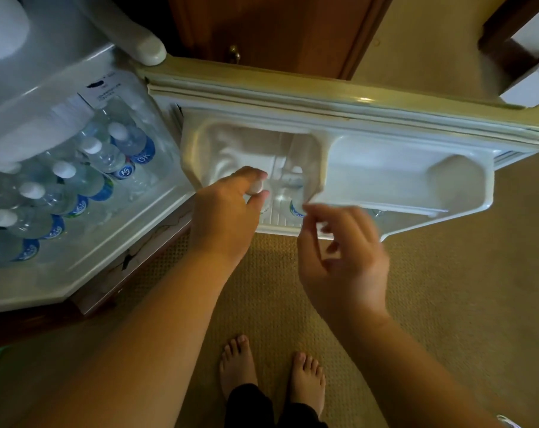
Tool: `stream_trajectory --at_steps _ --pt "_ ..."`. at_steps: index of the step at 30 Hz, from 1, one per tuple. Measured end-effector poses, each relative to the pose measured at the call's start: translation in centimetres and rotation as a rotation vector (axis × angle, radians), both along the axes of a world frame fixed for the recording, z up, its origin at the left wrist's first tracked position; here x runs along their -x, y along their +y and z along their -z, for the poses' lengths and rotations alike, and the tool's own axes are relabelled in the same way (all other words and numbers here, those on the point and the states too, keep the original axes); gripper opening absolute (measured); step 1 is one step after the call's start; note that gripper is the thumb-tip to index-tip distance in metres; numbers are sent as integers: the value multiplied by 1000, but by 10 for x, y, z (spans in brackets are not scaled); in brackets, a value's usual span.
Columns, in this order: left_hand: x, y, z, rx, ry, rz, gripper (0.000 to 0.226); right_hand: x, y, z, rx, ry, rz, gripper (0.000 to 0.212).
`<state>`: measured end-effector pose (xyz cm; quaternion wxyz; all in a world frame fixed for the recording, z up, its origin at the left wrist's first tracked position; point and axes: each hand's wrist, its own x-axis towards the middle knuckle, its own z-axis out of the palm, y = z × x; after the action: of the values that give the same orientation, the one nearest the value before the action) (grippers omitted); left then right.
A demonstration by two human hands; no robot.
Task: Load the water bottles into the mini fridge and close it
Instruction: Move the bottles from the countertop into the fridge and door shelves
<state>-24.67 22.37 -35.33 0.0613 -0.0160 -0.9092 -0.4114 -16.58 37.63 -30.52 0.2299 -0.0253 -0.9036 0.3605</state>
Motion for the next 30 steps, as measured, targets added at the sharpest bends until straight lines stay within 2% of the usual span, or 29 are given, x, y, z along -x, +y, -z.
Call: stream_trajectory --at_steps 2,4,6,9,11,15,21,25,30 --pt "4 0 6 45 23 51 26 30 14 -38 -129 205 -52 20" --pt "7 1 12 103 58 96 26 70 32 -68 -239 222 -10 31" --pt "10 0 20 104 17 127 27 107 46 -82 -382 26 38 43" --pt "10 -1 32 153 -107 131 27 137 56 -80 -551 -399 24 50" --pt "8 1 36 175 -131 115 25 140 57 -72 -605 -456 16 56" --pt "18 11 31 103 -202 111 30 136 57 -63 -612 -385 33 56" --pt "26 22 17 179 -327 160 44 128 55 -65 -621 -414 15 60" --pt "-8 12 11 173 -275 147 53 122 52 -68 -592 -463 7 61" --pt "-72 -2 -2 133 -295 -8 57 110 49 -76 -587 -528 -26 60"
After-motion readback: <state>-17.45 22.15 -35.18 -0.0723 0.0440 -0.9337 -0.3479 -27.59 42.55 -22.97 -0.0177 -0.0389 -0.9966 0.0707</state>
